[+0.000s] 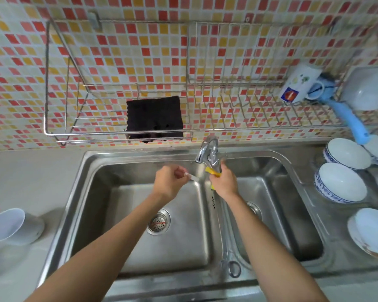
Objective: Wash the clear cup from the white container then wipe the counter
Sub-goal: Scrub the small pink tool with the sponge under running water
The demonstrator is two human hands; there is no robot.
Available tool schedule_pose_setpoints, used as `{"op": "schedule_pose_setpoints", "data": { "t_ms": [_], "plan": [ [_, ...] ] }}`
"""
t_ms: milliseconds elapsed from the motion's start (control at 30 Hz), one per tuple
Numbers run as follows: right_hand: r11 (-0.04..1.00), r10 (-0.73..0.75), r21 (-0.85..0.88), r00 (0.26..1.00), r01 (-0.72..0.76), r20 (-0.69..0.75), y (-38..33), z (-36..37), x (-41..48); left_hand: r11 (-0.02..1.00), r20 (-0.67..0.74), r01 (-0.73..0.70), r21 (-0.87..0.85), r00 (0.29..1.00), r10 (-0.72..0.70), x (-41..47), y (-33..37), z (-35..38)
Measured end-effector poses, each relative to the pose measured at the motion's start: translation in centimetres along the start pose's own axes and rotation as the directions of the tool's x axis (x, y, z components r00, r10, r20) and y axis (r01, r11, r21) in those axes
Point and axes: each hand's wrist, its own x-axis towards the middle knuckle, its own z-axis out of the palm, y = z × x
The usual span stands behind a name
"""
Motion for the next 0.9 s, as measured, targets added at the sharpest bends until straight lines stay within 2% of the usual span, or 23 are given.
{"op": "schedule_pose_setpoints", "data": {
  "t_ms": [133,267,367,567,667,767,900],
  "plan": [
    [1.0,-0.01,0.018,0.999,0.009,0.05,0.1,0.6,1.2,1.0,0.025,-0.019,-0.001,1.0,0.019,0.5,0.9,2.0],
    [0.991,-0.119,-0.052,0.986,0.125,0.12,0.3,1.3,1.3,0.999,0.026,-0.046,-0.009,0.999,0.046,1.2,1.3,2.7],
    [0.992,-0.125,0.028,0.98,0.122,0.157,0.5,1.7,1.5,0.999,0.016,-0.048,0.001,0.999,0.048,1.5,1.2,2.8],
    [0.98,-0.085,0.183,0.996,0.083,0.004,1.2,1.0,1.2,0.998,-0.013,-0.034,0.061,0.999,0.035,2.0,1.1,2.8],
    [0.968,-0.025,0.251,1.0,0.023,0.004,2.3,0.4,0.6,0.995,-0.017,-0.077,0.069,0.997,0.078,1.8,1.1,2.3],
    [0.957,0.019,0.29,1.0,-0.014,-0.014,4.1,0.1,0.2,0.974,0.001,-0.167,0.151,0.986,0.169,1.1,0.7,1.2],
    [0.955,0.056,0.294,0.998,-0.052,-0.005,4.7,-0.2,-0.7,0.972,-0.017,-0.183,0.149,0.982,0.187,1.0,0.8,0.9]
  ]
}}
